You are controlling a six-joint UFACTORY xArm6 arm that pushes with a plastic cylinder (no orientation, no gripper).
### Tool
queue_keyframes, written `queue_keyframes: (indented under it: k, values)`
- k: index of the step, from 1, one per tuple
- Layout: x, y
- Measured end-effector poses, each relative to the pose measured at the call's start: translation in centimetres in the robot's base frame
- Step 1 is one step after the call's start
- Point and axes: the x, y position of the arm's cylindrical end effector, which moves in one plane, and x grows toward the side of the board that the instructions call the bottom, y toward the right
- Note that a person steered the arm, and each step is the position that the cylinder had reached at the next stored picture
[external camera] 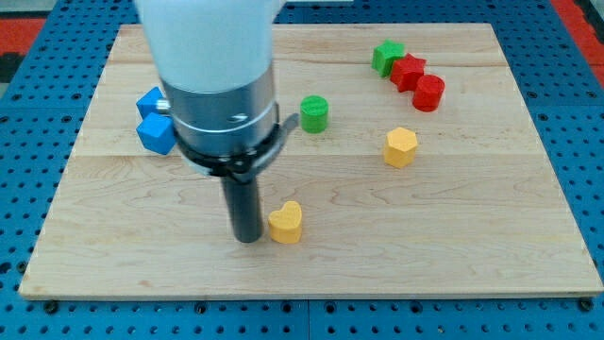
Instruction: Slide the yellow hexagon to the right of the yellow heart
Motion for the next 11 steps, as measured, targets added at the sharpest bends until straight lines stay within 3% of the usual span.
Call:
queue_keyframes:
  k: [1, 2, 4, 6, 11]
  values:
    - [-2.1, -3.2]
    - [-6.6, -0.6]
    - [-11.0, 4.8]
    - [-12.3, 10.1]
    - [-13.4, 13.4]
